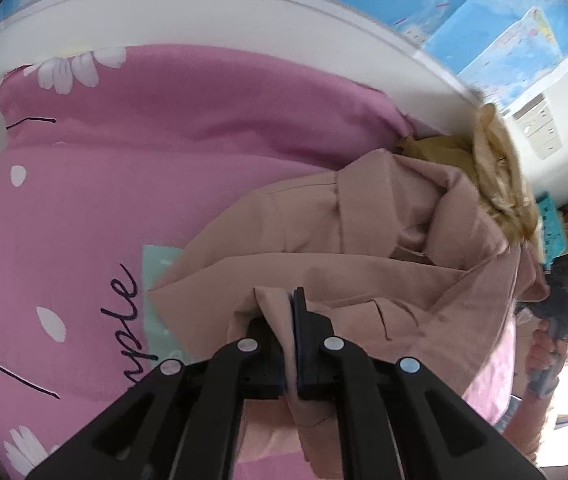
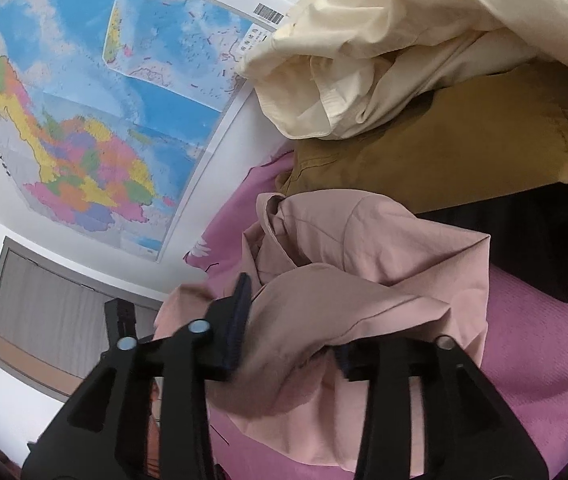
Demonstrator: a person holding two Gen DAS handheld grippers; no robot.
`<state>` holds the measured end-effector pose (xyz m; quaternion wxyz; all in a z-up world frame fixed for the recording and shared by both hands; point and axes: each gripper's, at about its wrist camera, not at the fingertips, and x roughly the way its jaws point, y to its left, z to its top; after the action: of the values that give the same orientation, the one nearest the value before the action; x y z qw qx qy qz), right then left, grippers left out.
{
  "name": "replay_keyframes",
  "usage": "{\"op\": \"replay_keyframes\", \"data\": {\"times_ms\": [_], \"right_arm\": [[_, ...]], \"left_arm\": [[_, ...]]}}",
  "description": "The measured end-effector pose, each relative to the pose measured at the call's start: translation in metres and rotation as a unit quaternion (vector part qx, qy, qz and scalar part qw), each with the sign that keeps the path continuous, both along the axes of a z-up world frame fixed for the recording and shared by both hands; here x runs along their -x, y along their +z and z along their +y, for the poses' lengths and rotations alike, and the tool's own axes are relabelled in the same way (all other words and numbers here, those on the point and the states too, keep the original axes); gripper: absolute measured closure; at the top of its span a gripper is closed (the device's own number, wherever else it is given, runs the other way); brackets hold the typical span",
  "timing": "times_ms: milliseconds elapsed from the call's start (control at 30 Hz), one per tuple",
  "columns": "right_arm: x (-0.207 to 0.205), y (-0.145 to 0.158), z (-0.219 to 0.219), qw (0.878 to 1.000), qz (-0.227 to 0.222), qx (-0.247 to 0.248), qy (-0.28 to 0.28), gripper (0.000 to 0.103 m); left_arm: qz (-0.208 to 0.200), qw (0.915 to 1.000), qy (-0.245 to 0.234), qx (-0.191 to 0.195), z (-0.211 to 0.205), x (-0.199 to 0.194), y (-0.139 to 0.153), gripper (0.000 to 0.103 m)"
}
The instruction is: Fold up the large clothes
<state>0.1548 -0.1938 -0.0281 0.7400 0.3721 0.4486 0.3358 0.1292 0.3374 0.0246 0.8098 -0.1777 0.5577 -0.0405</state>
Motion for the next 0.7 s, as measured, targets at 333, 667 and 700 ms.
{"op": "replay_keyframes", "data": {"times_ms": [333, 667, 700], "right_arm": [[0.035, 0.043, 0.015, 0.992, -0.110, 0.050, 0.031, 0.027], [0.071, 0.047, 0.095, 0.902, -0.247, 0.348, 0.062, 0.030], [0.068, 0.039, 0.102, 0.890, -0.249, 0.377, 0.064, 0.030]], "left_arm": [[-0.070, 0.9904, -0.009, 0.119, 0.009, 0.019, 0.019, 0.079], [-0.164, 0.9844, -0.058, -0.028, -0.027, 0.066, 0.042, 0.045], [-0.163, 0.9835, -0.065, -0.045, -0.033, 0.066, 0.038, 0.044]]}}
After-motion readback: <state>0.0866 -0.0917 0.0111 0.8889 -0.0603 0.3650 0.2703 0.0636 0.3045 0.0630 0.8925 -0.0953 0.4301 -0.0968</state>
